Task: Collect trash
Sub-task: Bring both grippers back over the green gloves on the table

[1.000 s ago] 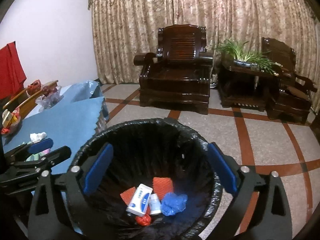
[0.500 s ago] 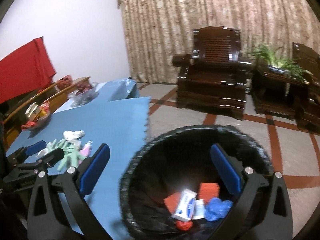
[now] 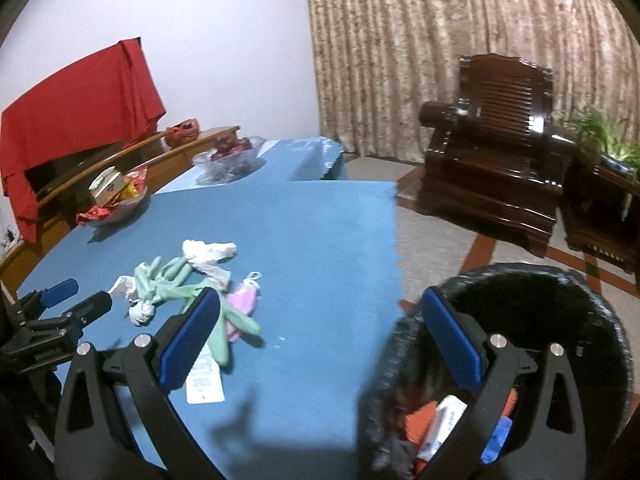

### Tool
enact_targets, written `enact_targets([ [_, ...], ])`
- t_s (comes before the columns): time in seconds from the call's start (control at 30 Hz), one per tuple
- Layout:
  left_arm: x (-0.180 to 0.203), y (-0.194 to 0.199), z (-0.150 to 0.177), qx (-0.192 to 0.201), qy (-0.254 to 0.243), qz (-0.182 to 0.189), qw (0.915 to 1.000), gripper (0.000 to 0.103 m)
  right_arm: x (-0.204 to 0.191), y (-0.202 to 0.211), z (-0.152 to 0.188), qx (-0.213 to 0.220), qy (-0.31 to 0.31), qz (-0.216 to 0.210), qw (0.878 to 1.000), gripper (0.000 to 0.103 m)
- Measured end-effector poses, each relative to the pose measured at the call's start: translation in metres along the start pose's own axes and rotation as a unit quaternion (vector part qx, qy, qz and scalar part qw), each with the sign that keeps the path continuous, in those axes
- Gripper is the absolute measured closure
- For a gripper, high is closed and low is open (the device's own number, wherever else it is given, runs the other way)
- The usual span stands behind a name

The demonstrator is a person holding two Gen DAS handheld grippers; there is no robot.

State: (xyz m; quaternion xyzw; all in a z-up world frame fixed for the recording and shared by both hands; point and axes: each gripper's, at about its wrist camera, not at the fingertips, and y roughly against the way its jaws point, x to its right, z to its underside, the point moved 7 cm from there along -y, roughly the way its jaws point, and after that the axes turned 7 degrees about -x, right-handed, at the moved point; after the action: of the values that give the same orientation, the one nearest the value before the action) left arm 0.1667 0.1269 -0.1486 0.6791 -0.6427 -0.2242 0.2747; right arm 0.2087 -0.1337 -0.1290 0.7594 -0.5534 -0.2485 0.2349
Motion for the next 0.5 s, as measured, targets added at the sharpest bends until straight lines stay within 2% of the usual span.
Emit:
enact_targets([
  [0.5, -0.069, -0.033, 0.009, -0.017, 0.040, -0.030, 0.9986, 0.011, -0.093, -0.087, 0.005, -0.043, 0.059, -0.053, 0.996, 0.005],
])
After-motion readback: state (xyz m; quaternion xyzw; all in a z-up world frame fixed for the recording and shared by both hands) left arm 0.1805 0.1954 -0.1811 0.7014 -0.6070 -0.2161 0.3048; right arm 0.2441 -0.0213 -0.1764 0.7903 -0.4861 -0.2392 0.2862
